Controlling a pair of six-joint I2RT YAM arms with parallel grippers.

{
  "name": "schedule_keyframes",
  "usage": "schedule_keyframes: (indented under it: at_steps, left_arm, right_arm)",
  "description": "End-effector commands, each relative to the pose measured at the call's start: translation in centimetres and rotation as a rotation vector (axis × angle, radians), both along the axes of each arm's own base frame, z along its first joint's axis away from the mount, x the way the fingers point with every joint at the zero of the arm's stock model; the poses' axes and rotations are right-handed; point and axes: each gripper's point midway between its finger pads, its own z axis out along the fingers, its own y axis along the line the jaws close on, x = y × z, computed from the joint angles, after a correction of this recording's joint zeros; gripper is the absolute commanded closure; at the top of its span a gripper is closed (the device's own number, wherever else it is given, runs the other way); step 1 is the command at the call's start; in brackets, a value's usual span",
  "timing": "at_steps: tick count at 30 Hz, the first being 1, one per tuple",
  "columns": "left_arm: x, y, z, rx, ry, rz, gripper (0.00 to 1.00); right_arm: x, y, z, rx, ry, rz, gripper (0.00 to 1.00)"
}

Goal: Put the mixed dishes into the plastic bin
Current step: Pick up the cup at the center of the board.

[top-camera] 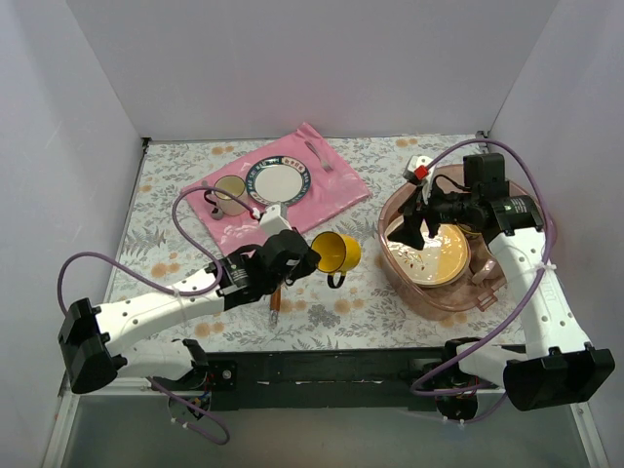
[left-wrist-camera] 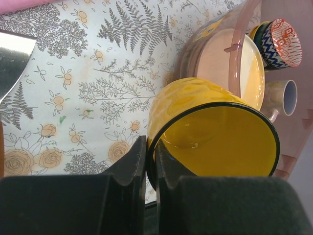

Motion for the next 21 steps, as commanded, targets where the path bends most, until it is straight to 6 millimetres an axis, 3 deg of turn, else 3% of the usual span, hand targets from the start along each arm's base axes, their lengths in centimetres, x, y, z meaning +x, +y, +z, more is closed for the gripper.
schedule_keyframes:
  at_steps: [1, 12, 21]
  left_arm:
    - [1.4, -1.3, 4.8, -0.09, -0.091, 0.115, 1.0]
    - [1.4, -3.0, 4.0, -0.039, -0.069, 0.159, 1.0]
    - [2.4, -4.5, 3.8, 0.012, -0.042, 0.223, 1.0]
  right_arm:
    - [0.1, 1.0, 1.5, -0.013, -0.036, 0.015, 0.18]
    - [0.6, 2.2, 2.4, -0.061, -0.059, 0.007, 0.19]
    - [1.3, 3.1, 1.1, -0.093, -0.024, -0.048, 0.18]
